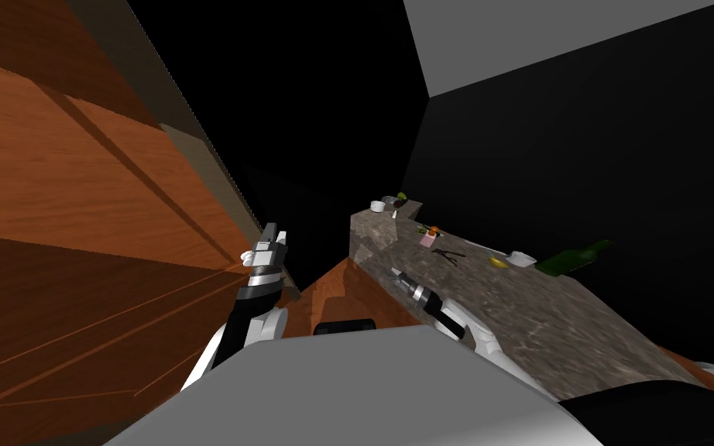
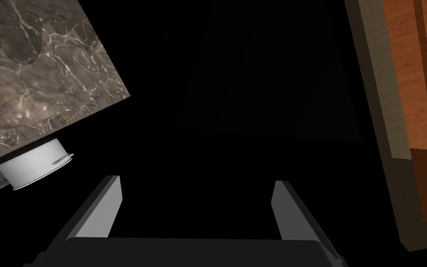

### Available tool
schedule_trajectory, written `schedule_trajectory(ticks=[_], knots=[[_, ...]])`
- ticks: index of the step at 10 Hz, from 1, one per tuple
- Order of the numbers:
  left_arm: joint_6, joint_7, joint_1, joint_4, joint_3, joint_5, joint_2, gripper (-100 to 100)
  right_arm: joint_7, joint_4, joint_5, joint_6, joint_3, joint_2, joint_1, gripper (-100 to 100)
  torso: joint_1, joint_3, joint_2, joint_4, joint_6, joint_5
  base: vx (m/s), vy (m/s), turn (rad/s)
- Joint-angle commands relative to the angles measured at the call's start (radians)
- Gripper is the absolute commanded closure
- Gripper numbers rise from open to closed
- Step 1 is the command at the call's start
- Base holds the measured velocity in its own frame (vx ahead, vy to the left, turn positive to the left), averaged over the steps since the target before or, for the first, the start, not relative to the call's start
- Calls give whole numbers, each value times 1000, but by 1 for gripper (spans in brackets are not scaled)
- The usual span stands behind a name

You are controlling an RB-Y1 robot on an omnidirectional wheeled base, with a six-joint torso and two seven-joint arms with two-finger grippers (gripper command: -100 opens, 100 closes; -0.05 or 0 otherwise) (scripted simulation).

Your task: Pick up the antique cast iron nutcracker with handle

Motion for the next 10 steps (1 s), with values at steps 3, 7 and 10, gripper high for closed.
schedule_trajectory(ticks=[3,7,10], knots=[[0,0,0,0,0,0,0,0,7,106,66,0,18,-80,-30,-100,0,0,-1,0,0,0,-10,19,113],[0,0,0,0,0,0,0,0,17,243,153,-9,41,-183,-71,-100,-2,-1,-1,0,0,0,-2,2,117],[0,0,0,0,0,0,0,0,26,339,237,-18,64,-268,-114,-100,-2,-1,-1,0,1,-1,-2,-7,123]])
